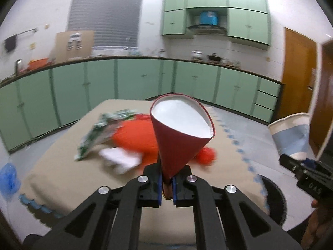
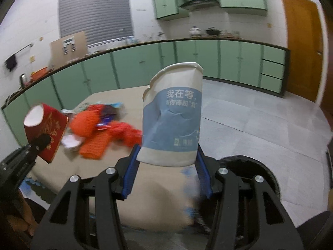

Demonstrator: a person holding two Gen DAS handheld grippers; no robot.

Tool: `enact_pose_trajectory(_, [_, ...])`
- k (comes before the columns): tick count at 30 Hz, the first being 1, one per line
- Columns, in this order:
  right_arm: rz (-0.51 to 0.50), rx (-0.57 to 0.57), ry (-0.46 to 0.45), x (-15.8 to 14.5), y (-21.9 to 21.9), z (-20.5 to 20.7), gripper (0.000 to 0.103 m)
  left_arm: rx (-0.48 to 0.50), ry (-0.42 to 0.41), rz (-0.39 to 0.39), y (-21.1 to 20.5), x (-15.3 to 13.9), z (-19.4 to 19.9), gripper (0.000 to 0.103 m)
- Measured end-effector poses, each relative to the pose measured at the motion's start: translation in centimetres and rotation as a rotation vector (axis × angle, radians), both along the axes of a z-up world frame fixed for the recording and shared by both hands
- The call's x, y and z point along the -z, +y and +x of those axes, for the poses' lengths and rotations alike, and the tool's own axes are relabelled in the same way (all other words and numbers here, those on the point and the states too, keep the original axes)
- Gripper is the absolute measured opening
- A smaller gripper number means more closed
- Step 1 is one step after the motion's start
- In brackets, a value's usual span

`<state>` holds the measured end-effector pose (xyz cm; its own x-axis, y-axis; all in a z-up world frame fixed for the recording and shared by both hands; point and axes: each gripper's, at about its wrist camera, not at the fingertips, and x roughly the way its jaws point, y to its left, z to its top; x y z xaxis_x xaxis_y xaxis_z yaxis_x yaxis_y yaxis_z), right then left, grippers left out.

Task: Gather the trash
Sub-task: 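Carry both cups over the bin and open both tools to drop them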

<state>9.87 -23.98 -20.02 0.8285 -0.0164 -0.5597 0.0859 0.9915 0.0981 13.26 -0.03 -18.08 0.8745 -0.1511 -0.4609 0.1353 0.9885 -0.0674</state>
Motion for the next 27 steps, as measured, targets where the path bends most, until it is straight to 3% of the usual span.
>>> enact_pose_trajectory(8, [0.001, 0.191, 0.068, 2.8, -9.5, -1.9, 0.050, 0.275, 0.035, 0.015, -11.2, 1.0, 2.0, 0.007])
enact_pose_trajectory(13, [0.025, 0.274, 0.158, 5.8, -14.3, -1.3, 0.050, 0.452, 0.102, 0.026, -18.6, 3.3, 3.8, 0.007])
enact_pose_trajectory(19, [0.072, 0.296, 0.281, 9.4, -17.5, 1.1, 0.051, 0.530, 0.190, 0.044, -24.1, 7.1, 6.4, 0.012])
enact_pose_trajectory(21, [0.079, 0.310, 0.305, 10.2, -18.1, 1.7, 0.060, 0.539, 0.214, 0.058, -25.2, 8.5, 7.1, 0.013])
enact_pose_trajectory(24, [0.110, 0.337, 0.332, 11.0, -19.2, 2.3, 0.060, 0.551, 0.249, 0.090, -26.6, 10.2, 7.9, 0.028])
enact_pose_trajectory(26, [0.112, 0.353, 0.325, 10.8, -19.5, 2.2, 0.060, 0.558, 0.256, 0.083, -26.8, 10.4, 7.8, 0.028])
enact_pose_trajectory(27, [0.120, 0.363, 0.315, 10.7, -19.6, 2.0, 0.060, 0.558, 0.248, 0.088, -26.9, 10.2, 7.9, 0.034])
